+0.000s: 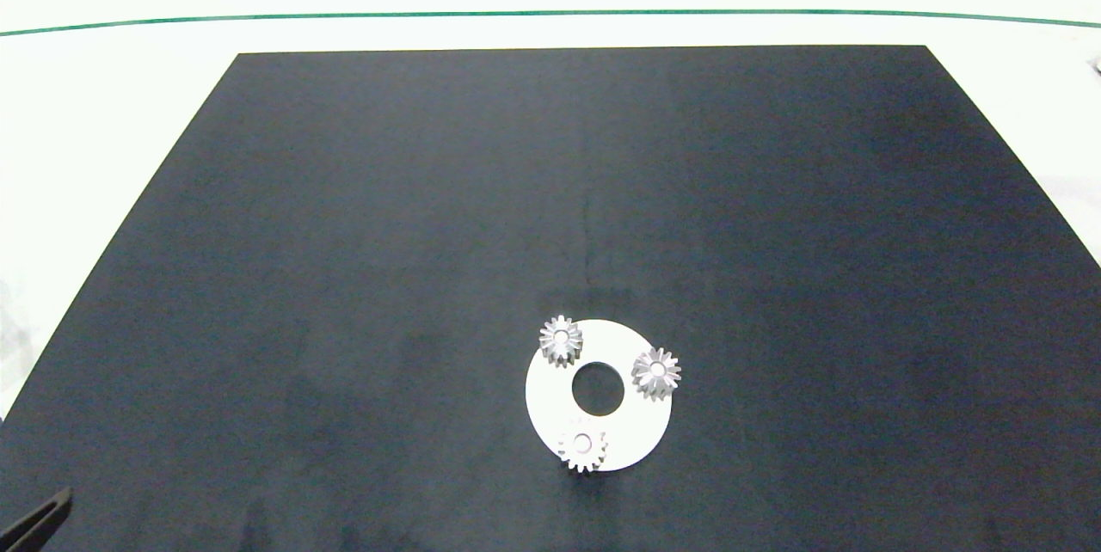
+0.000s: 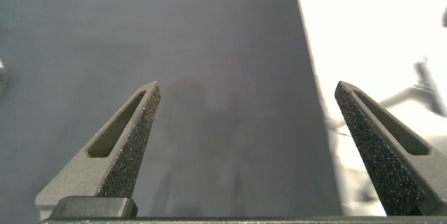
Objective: Install three planetary gears onto the carrier pins
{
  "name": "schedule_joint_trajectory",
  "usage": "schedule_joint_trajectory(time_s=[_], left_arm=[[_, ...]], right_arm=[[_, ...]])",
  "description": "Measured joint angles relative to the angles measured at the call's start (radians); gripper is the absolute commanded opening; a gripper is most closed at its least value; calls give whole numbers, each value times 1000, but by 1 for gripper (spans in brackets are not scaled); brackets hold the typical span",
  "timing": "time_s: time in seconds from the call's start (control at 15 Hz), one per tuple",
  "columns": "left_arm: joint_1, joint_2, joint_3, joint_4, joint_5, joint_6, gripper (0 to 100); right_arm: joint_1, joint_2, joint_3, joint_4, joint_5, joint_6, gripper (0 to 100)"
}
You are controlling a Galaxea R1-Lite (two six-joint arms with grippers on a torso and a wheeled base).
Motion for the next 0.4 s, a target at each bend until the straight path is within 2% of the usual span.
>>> schedule_joint_trajectory(time_s=[0.13,0.27,0.4], left_arm=[[55,-127,-2,87,0,-10,100],[122,-229,-23,129,0,-16,100],[188,-300,-39,134,0,-15,100]], right_arm=[[-72,-90,34,1,-56,-32,100],[-121,-161,51,0,-121,-42,100],[-175,-211,55,-1,-137,-43,100]])
